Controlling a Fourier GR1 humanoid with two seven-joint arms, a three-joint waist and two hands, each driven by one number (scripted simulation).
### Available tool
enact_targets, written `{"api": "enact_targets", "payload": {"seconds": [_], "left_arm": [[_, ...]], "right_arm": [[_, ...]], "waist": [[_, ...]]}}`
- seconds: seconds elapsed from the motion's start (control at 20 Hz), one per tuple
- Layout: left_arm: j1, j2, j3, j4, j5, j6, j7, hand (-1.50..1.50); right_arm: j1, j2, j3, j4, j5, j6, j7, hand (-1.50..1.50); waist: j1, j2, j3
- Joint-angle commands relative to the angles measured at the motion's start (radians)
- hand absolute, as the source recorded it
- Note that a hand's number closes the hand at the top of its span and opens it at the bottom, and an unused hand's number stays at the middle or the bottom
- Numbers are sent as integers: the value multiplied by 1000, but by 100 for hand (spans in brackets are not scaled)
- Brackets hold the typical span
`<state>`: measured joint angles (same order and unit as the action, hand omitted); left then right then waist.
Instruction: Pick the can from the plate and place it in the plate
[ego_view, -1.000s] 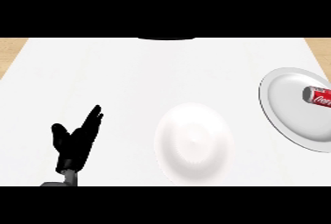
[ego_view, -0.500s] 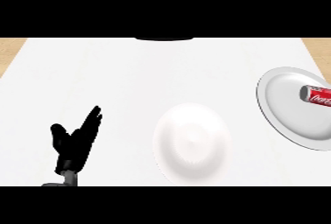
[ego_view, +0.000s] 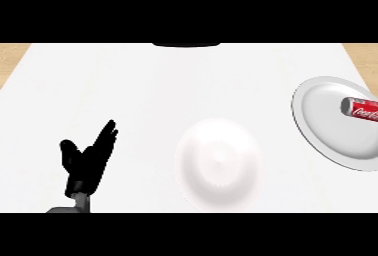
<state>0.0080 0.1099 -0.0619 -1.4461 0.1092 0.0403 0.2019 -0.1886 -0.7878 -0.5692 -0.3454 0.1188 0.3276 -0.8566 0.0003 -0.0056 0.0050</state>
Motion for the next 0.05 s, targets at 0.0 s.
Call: {"api": "enact_targets", "payload": {"seconds": [0.0], "left_arm": [[77,20,-4,-45,-10,-18,6,0]], "right_arm": [[50,-29,2,1,-18,75,-88,-150]], "waist": [[3,5,-4]]}}
